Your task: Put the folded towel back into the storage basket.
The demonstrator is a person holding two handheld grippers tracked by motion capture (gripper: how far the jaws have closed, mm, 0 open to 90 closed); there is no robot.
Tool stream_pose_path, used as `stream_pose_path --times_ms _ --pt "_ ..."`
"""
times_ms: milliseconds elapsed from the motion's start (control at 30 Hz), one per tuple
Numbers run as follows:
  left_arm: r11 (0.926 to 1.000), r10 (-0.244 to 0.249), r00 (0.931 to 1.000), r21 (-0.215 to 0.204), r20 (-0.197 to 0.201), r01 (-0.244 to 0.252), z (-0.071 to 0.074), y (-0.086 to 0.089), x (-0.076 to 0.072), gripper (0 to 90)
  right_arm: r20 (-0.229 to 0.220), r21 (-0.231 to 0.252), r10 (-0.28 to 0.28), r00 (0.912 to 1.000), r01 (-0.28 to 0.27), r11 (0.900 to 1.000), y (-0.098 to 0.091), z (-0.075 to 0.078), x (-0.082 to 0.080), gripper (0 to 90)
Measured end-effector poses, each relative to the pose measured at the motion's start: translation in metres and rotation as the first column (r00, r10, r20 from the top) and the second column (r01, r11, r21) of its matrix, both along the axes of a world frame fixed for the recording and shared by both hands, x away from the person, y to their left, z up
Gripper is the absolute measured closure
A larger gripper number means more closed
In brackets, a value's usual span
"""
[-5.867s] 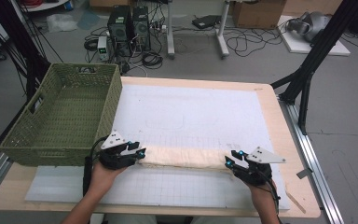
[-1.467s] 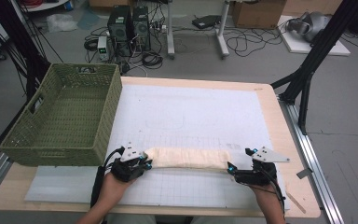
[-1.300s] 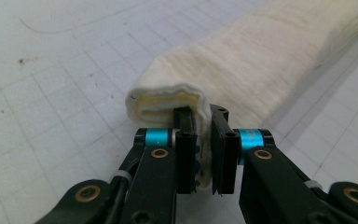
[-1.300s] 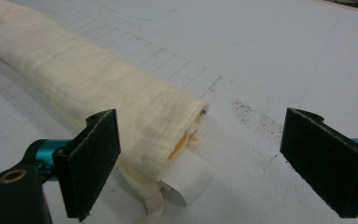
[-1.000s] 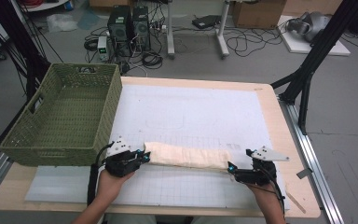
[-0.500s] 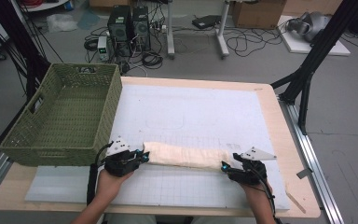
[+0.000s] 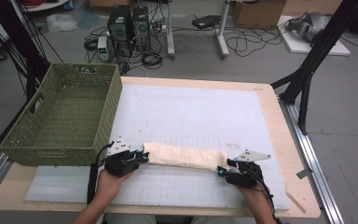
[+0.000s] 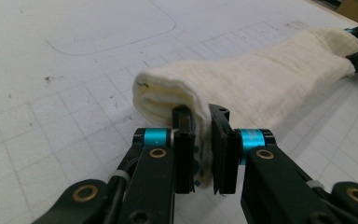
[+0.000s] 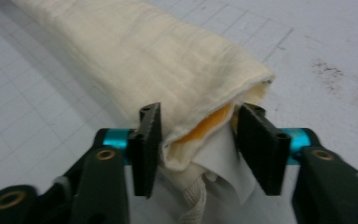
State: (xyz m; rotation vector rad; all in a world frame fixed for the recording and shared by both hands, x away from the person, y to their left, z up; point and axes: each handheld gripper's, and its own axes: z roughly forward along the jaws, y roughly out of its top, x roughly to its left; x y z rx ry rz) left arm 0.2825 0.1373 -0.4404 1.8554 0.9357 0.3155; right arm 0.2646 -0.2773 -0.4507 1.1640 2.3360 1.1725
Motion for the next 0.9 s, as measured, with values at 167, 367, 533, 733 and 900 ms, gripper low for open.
stream_pose_path --times_ms 167,367,533,733,900 --pt "0.9999 0.002 1.0 0.01 0.001 -0.002 -0.002 -0.001 0.0 80.8 -0.035 0.051 0.018 0.9992 -0.016 0.9986 0.001 -0.001 0.0 76.3" --pt "1.0 0.003 0.9998 -0.002 0.018 -0.003 0.002 0.002 0.0 81.0 0.001 0.008 0.01 1.0 -0.01 0.9999 0.005 0.004 -0.001 80.5" --pt "0.9994 0.012 0.9992 -0.034 0.037 -0.01 0.009 0.006 0.0 81.2 0.056 0.027 0.001 0.9984 -0.003 0.9996 0.004 0.013 -0.002 80.4" --pt "0.9978 -0.009 0.9967 -0.065 0.081 0.014 0.019 0.009 -0.001 81.2 0.085 0.052 -0.01 0.9964 0.006 0.9986 0.002 0.02 -0.003 80.2" --pt "0.9947 -0.026 0.992 -0.095 0.124 0.038 0.031 0.014 -0.001 81.2 0.141 0.072 -0.01 0.99 0.0 0.9974 0.001 0.031 -0.005 79.9"
